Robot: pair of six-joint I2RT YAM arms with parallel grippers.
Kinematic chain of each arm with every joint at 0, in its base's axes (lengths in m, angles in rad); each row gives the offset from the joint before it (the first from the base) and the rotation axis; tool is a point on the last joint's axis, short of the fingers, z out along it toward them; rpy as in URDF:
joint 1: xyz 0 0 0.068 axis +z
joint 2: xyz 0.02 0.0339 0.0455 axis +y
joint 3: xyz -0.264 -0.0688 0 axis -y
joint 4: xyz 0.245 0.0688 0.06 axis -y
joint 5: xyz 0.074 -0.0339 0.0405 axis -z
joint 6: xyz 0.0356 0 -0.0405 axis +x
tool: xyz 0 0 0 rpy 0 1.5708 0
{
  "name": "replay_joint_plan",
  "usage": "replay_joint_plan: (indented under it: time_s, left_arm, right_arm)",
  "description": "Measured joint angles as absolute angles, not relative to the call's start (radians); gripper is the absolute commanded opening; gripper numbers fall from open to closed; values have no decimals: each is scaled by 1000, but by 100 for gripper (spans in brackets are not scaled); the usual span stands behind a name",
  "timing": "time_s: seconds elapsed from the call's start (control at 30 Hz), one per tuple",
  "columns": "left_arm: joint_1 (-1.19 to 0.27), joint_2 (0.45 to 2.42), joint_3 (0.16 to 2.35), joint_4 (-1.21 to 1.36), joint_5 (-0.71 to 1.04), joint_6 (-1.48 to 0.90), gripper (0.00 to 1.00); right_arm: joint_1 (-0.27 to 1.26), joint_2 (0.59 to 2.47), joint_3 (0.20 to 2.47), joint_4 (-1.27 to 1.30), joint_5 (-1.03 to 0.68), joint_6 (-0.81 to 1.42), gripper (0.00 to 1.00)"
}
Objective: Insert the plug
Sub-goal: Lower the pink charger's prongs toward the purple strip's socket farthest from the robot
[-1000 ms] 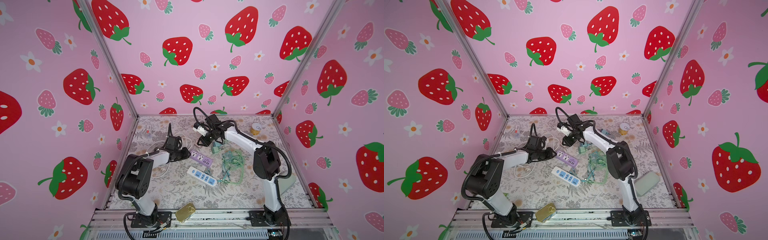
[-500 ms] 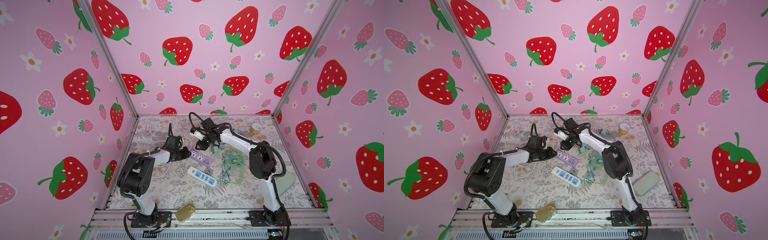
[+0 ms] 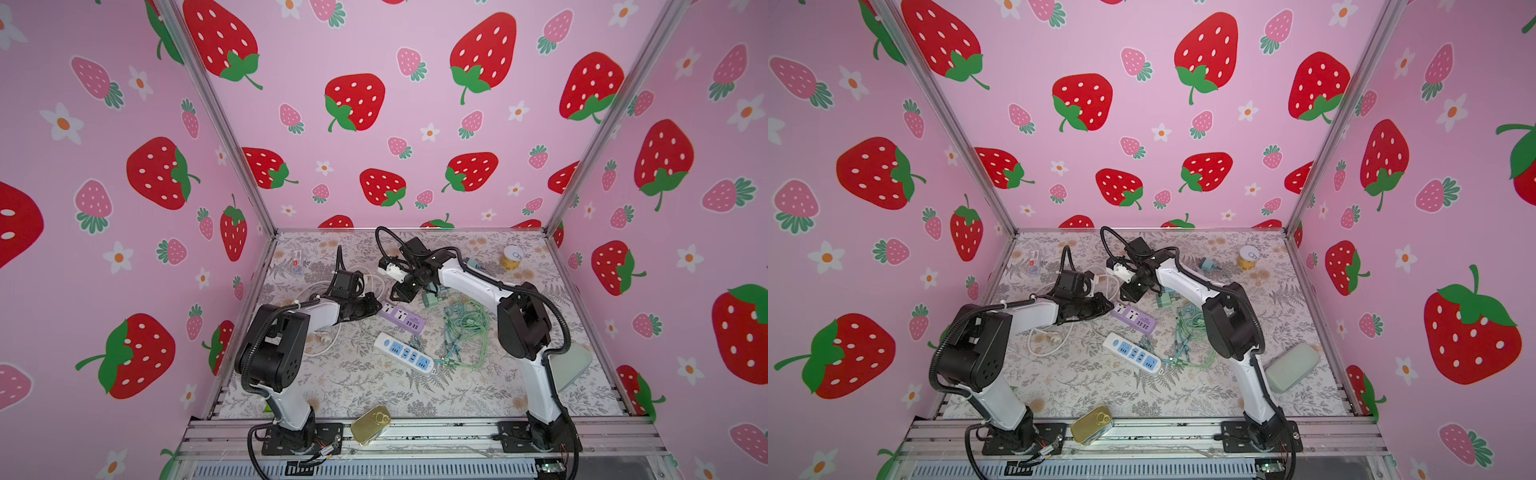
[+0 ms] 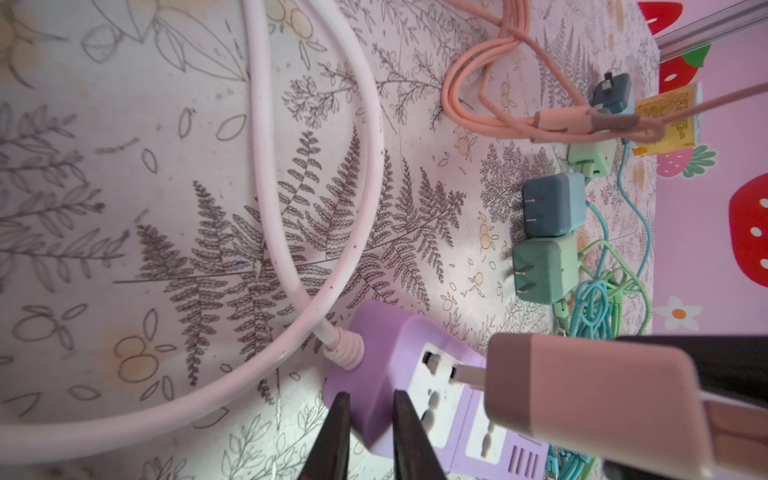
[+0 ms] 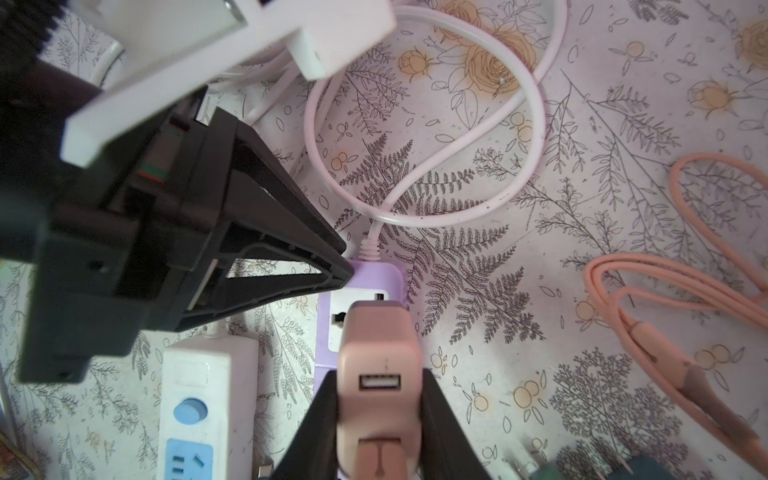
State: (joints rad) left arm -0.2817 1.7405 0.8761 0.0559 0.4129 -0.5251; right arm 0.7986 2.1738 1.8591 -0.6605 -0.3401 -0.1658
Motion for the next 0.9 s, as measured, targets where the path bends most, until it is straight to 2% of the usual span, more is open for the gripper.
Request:
replay_joint_plan:
  time_s: [0.9]
  left_arm:
    - [-278, 1744, 876, 67, 420, -525, 19]
  right_arm:
    - [820, 2200, 1876, -663, -293, -180, 7]
